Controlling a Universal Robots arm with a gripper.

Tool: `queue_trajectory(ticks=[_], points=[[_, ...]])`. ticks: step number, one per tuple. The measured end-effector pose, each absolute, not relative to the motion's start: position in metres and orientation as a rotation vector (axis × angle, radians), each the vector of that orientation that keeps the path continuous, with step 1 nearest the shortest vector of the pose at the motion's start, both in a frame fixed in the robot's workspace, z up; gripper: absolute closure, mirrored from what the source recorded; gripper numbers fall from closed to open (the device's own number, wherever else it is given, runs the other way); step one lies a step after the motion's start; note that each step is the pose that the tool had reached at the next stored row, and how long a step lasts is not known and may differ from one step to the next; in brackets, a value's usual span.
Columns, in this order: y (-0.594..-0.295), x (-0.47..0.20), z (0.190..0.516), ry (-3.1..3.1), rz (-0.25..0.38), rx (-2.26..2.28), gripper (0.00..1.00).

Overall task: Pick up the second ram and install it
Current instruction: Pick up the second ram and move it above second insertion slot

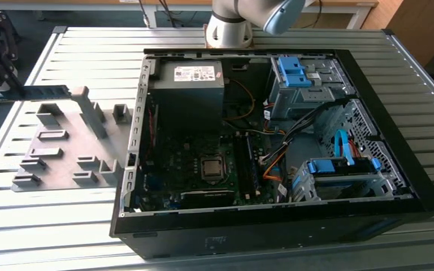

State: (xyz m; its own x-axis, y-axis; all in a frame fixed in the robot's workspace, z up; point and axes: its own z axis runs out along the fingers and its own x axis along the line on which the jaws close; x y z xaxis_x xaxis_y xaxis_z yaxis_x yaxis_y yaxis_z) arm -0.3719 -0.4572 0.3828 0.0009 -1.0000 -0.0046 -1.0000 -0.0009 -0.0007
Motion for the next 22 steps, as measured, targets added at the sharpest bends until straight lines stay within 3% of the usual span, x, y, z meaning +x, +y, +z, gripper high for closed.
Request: queue_trajectory(ticks=[22], points=[[-0.457, -0.315, 0.383, 2.218, 0.004, -2.220, 0.86]])
